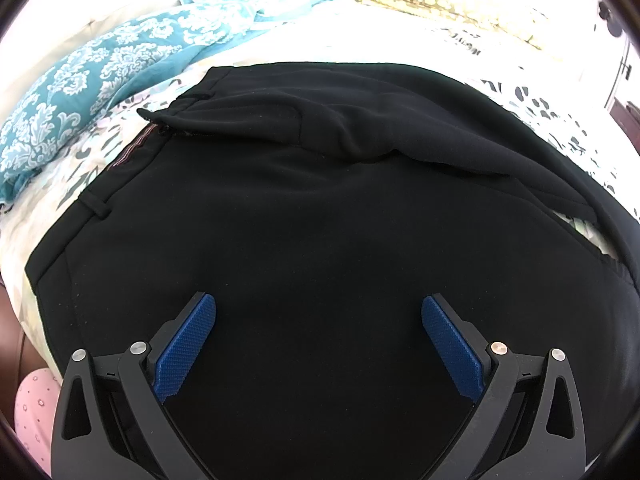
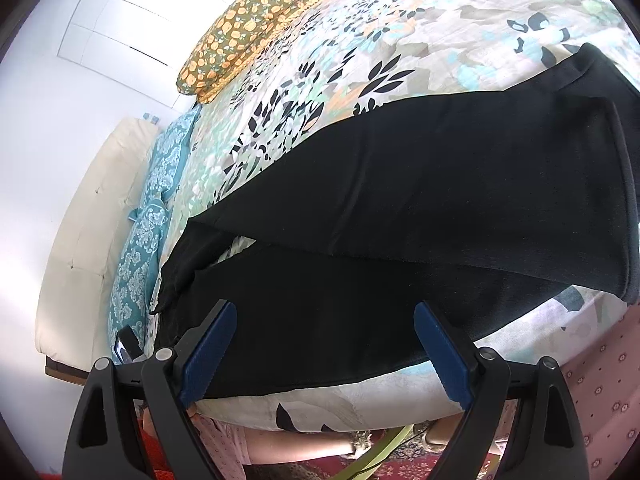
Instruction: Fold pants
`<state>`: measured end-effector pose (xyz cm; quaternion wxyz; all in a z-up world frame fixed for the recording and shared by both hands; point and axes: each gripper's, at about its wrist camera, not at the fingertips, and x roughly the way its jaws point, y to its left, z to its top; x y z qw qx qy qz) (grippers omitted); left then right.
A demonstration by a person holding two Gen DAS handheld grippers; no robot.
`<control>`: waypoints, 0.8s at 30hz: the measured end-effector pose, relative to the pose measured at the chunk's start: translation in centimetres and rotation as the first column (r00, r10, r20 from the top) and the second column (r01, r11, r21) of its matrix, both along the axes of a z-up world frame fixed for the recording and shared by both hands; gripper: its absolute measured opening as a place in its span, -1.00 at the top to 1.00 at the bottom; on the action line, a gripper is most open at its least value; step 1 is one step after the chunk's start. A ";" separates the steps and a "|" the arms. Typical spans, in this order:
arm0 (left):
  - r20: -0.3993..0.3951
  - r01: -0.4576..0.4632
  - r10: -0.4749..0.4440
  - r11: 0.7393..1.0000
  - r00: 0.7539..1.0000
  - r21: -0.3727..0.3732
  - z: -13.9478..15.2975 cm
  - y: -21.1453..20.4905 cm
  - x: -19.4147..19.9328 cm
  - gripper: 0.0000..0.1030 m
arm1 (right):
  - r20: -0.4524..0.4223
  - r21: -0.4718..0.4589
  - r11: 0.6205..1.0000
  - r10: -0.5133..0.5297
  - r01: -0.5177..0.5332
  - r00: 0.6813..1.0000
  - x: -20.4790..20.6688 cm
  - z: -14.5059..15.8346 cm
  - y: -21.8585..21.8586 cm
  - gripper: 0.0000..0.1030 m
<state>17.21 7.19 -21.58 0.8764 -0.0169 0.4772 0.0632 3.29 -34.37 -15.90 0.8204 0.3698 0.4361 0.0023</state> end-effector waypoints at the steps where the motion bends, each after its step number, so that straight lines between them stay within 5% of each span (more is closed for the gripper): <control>1: -0.001 0.001 -0.001 1.000 1.000 -0.001 0.0 0.0 0.0 -0.99 | 0.000 -0.001 1.000 -0.004 0.004 1.000 -0.1 0.2 -0.3 -0.75; 6: -0.015 0.007 -0.007 1.000 1.000 -0.013 0.2 0.3 -0.2 -0.99 | 0.049 0.025 0.983 -0.184 0.183 0.982 -2.5 2.6 -5.6 -0.75; 10: -0.016 -0.003 0.003 1.000 1.000 -0.010 0.2 0.3 0.1 -0.99 | 0.028 0.168 0.934 -0.326 0.317 0.945 -5.0 2.8 -9.4 -0.75; 16: -0.015 -0.010 0.010 1.000 1.000 -0.004 0.1 0.3 0.4 -0.99 | -0.043 0.357 0.903 -0.240 0.239 0.970 -3.0 -1.1 -5.6 -0.85; 24: -0.023 0.005 -0.005 1.000 1.000 -0.002 0.2 0.5 -0.2 -0.99 | -0.035 0.287 0.903 -0.324 0.320 0.946 -0.8 -3.5 -6.1 -0.85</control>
